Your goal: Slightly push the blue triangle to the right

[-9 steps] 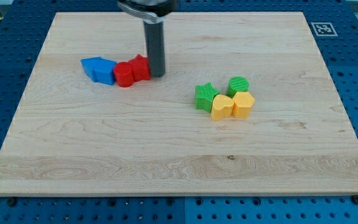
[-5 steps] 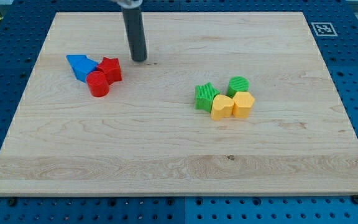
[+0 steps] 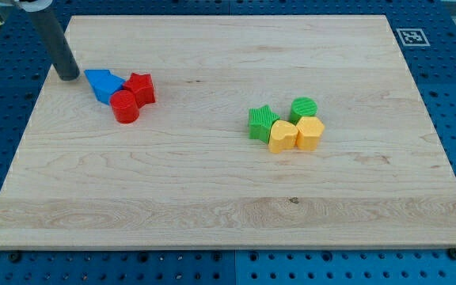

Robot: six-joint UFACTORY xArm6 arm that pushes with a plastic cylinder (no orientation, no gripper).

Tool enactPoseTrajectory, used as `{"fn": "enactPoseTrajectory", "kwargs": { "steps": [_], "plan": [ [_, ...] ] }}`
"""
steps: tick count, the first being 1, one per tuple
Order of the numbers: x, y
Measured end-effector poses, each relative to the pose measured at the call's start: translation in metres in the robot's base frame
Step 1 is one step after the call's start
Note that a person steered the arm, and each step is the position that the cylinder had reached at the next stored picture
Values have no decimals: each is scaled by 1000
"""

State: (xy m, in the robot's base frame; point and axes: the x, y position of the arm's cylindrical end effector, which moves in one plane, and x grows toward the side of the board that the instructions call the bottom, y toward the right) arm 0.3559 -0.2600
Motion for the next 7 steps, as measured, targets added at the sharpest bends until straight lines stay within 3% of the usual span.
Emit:
{"fn": "enactPoseTrajectory", "kwargs": {
  "steps": [1, 3, 4, 5, 6, 7],
  "plan": [
    [20, 6],
    [20, 50],
    [8, 47],
    [-49, 46],
    [-79, 139],
    [-79, 278]
  ]
}}
